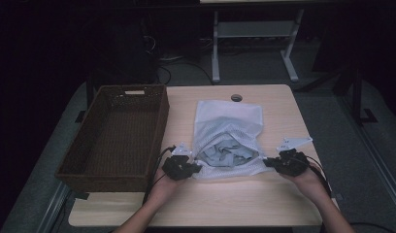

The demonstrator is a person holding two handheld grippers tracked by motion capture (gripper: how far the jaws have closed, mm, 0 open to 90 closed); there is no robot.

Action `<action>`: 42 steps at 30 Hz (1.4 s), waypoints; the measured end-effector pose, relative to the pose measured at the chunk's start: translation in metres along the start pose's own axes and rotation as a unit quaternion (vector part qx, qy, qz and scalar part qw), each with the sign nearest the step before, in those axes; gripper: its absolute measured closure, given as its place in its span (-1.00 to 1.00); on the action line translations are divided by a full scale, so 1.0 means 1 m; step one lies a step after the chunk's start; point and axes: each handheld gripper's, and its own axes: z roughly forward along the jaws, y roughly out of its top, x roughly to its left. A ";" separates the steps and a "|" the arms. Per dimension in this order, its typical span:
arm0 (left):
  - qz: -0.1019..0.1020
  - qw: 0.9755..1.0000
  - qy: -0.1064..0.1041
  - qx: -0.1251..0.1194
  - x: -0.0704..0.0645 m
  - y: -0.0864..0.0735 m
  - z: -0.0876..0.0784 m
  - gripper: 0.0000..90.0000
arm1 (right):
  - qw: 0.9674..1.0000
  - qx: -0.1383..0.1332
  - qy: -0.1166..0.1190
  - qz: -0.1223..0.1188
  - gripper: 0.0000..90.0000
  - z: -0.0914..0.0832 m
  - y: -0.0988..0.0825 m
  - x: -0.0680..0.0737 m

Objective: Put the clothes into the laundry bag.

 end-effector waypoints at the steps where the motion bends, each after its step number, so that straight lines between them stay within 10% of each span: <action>1: -0.002 1.000 0.001 0.000 0.000 -0.001 0.000 0.95 | 1.000 0.001 0.000 -0.003 0.96 -0.002 -0.002 0.002; 9: -0.004 1.000 -0.007 -0.003 -0.004 -0.001 -0.005 0.90 | 1.000 0.003 0.009 -0.005 0.96 -0.007 -0.011 0.009; 23: 0.035 0.997 -0.002 -0.068 -0.032 0.024 -0.043 0.19 | 1.000 0.003 0.010 0.000 0.96 -0.009 -0.013 0.004; 42: 0.088 0.994 -0.065 -0.021 -0.048 0.056 0.000 0.08 | 1.000 0.000 0.013 0.003 0.96 -0.010 -0.012 0.004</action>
